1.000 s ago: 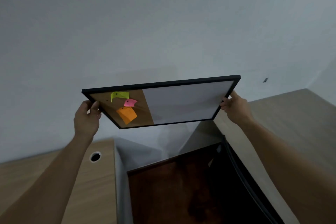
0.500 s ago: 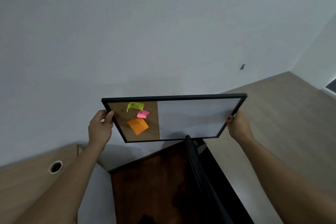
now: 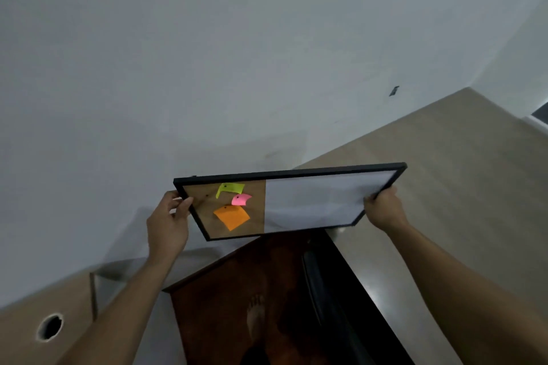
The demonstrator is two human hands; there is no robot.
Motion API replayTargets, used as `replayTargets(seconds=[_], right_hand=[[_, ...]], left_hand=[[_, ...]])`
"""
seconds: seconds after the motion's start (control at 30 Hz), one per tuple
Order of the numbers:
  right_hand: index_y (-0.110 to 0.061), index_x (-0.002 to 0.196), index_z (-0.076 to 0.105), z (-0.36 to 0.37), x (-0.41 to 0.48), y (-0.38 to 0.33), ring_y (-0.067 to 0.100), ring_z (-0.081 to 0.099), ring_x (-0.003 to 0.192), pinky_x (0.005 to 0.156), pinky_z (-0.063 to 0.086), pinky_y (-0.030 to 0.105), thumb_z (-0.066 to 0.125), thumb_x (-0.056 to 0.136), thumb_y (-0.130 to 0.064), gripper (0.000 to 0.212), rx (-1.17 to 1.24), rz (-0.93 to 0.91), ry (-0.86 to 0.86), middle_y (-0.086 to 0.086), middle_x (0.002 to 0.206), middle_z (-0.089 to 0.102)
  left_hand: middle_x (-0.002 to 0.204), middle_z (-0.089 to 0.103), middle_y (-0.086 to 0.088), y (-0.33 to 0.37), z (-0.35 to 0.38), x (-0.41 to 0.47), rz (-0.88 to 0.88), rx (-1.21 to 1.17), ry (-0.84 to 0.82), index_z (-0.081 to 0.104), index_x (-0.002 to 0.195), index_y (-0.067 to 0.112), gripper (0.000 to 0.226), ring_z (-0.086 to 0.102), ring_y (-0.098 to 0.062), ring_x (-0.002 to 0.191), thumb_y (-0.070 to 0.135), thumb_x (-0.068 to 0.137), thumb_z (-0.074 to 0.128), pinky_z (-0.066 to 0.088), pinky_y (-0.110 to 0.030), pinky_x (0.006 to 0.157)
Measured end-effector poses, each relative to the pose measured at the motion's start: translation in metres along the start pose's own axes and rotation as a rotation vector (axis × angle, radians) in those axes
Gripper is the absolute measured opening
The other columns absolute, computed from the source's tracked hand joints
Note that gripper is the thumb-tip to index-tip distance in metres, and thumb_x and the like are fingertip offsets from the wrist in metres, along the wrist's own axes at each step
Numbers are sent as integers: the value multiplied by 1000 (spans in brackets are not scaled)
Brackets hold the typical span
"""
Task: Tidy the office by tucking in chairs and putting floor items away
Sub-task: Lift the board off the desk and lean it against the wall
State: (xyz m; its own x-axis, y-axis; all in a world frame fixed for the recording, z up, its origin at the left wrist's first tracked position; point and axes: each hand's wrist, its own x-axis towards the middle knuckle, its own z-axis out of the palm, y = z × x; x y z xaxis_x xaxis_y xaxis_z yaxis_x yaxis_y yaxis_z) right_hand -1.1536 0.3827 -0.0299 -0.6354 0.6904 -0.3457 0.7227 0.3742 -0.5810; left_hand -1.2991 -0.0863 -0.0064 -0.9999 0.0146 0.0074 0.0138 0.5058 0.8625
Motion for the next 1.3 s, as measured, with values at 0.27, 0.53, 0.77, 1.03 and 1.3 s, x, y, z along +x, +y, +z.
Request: replayTargets(seconds=[0.27,0.53,0.77,1.03,1.3], right_hand=[[11,154,13,14,86,-82,44,55,133,95,45,43,58,100,-33,83,99,17,-112,30,153,45],[-7,163,-3,23,136,-159,37,37,149,119,39,50,50,105,-20,80,216,-1,-212,13,164,30],[-28,163,-26,38,150,-185,29,62,118,96,56,43,50,91,-25,105,241,-28,-402,9,169,33],[-43,163,-19,67,128,-167,30,42,149,123,39,56,54,99,-30,98,337,-89,-448,-2,177,15],[-49,165,1,78,99,-166,23,45,151,126,37,54,49,101,-67,82,389,-127,-443,-3,174,27]], left_hand=[[101,70,-4,-7,12,53,53,147,-35,61,113,21,9,70,-26,94,28,108,58,53,-41,76],[102,69,-2,-14,23,88,14,148,12,58,120,29,14,72,-28,96,24,107,56,59,-49,81],[94,68,0,-3,38,95,-29,115,45,59,113,26,10,70,-28,90,19,105,59,58,-49,79],[106,71,-1,8,61,88,-190,-11,121,60,106,24,42,74,-27,100,63,93,62,60,-55,86],[112,78,8,30,103,85,-237,-121,-60,75,113,30,55,73,-11,110,77,96,52,60,-47,98]])
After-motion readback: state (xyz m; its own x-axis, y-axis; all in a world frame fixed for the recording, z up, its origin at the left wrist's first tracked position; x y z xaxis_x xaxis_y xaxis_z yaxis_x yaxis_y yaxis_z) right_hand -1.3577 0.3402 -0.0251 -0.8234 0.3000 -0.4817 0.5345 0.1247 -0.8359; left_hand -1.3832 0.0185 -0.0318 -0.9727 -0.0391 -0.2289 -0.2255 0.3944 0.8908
